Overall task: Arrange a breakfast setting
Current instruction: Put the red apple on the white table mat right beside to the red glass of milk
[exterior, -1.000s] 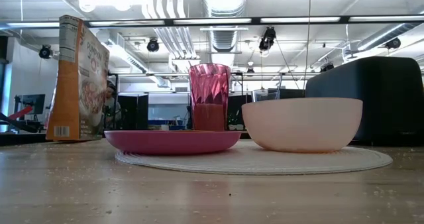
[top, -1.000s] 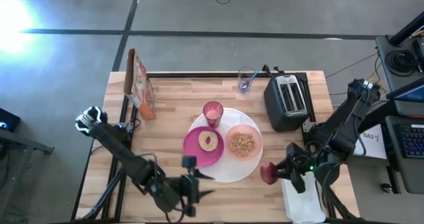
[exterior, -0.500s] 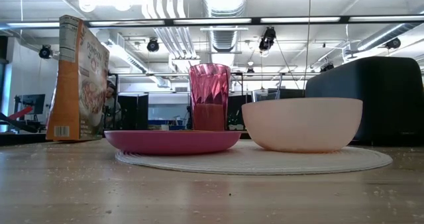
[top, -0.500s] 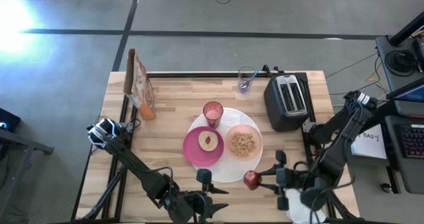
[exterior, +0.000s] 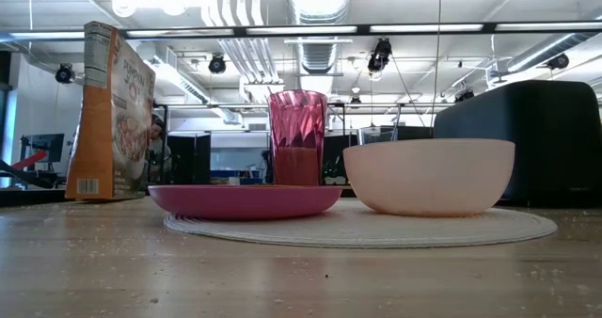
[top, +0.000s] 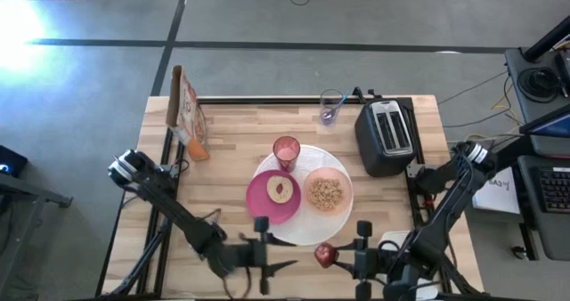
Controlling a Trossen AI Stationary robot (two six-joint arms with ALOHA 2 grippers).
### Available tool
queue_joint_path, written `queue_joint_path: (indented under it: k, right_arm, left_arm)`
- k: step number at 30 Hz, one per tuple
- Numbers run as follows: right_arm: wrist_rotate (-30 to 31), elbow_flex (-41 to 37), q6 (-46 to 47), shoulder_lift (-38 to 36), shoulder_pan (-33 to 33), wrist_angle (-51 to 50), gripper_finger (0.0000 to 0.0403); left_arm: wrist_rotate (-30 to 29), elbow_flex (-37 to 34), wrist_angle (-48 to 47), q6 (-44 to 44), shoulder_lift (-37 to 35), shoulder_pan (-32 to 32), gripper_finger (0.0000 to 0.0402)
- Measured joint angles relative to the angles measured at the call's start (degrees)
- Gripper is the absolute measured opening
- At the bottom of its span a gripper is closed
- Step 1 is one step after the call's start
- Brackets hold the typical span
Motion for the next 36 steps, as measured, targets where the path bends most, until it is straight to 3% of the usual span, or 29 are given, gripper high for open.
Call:
queue_joint_path:
  k: [5, 8, 12, 15, 17, 25, 36]
  right_arm:
    - [2.5, 2.9, -3.7, 2.2, -1.1, 0.5, 0.0123]
    - [2.7, 4.3, -4.7, 3.0, -2.3, 0.8, 0.0123]
    - [2.2, 4.8, -5.0, 3.6, -3.5, 0.9, 0.0123]
    - [1.4, 4.9, -5.1, 3.7, -4.0, 0.8, 0.0123]
    - [0.7, 4.9, -5.1, 3.7, -4.2, 0.9, 0.0123]
    - [0.7, 4.9, -5.4, 3.5, -4.9, 1.1, 0.0123]
    - [-1.0, 4.9, -6.0, 3.4, -5.3, 3.5, 0.0123]
  left_arm:
    - [6.3, -13.6, 28.5, 11.4, -0.7, 1.0, 0.0160]
    - [7.8, -17.1, 37.4, 11.7, -0.7, 1.3, 0.0160]
    - [8.0, -18.5, 38.0, 2.7, -0.5, 1.6, 0.0160]
    - [17.2, -18.5, 37.8, 0.5, -0.5, 1.7, 0.0160]
    - [22.6, -17.8, 37.8, 3.5, 0.2, 1.4, 0.0160]
    - [22.8, -16.4, 36.2, 8.7, 1.0, 1.7, 0.0166]
    - [20.6, -16.4, 36.2, 15.7, 1.0, 1.8, 0.0237]
